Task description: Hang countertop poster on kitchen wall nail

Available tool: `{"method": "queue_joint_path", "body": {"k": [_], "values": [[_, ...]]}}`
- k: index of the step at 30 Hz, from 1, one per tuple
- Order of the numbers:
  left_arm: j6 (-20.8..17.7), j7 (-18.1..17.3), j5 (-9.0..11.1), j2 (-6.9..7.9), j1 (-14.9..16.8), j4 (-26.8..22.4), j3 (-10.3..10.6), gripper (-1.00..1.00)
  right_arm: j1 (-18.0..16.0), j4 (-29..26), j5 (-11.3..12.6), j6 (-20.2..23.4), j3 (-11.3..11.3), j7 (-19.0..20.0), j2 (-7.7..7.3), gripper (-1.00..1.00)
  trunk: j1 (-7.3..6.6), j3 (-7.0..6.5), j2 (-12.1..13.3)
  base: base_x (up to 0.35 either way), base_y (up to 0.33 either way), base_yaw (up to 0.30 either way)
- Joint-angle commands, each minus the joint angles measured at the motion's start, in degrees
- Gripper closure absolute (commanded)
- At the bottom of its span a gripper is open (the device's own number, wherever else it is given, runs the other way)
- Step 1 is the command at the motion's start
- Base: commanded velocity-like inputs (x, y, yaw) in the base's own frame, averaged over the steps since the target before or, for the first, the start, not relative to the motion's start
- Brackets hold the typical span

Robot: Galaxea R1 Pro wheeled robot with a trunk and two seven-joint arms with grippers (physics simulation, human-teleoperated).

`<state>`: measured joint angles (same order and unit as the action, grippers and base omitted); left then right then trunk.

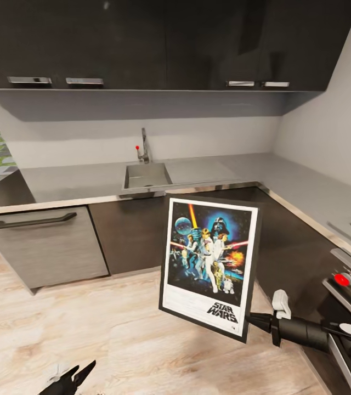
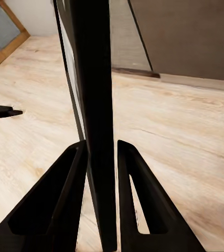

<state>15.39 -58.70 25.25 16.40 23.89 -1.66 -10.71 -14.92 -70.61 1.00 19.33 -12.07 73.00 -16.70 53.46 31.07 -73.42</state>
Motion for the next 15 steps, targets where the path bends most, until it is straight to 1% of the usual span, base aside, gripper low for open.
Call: {"method": "queue_joint_path", "body": {"k": [1,3,6,15], "values": [[0.3,-0.1,-0.4,0.12,0.0,0.1,-0.5,-1.0,0.0,-0.1,0.1,0.7,-0.1,0.3,0.26,1.0,0.0,0.06,0.0,0.0,0.0,0.281],[0.3,-0.1,-0.4,0.16,0.0,0.1,-0.6,-1.0,0.0,0.0,0.1,0.7,-0.1,0.3,0.3,1.0,-0.44,-0.3,0.8,0.0,0.0,0.204],[0.3,-0.1,-0.4,0.19,0.0,0.1,-0.6,-1.0,0.0,0.0,0.2,0.7,-0.1,0.4,0.33,1.0,-1.1,-0.84,2.0,0.0,0.0,0.112],[0.2,0.0,-0.4,0.13,0.0,0.1,-0.5,-1.0,0.0,0.0,0.1,0.7,-0.1,0.4,0.35,1.0,-3.08,-2.46,5.6,0.0,0.0,0.027]]}}
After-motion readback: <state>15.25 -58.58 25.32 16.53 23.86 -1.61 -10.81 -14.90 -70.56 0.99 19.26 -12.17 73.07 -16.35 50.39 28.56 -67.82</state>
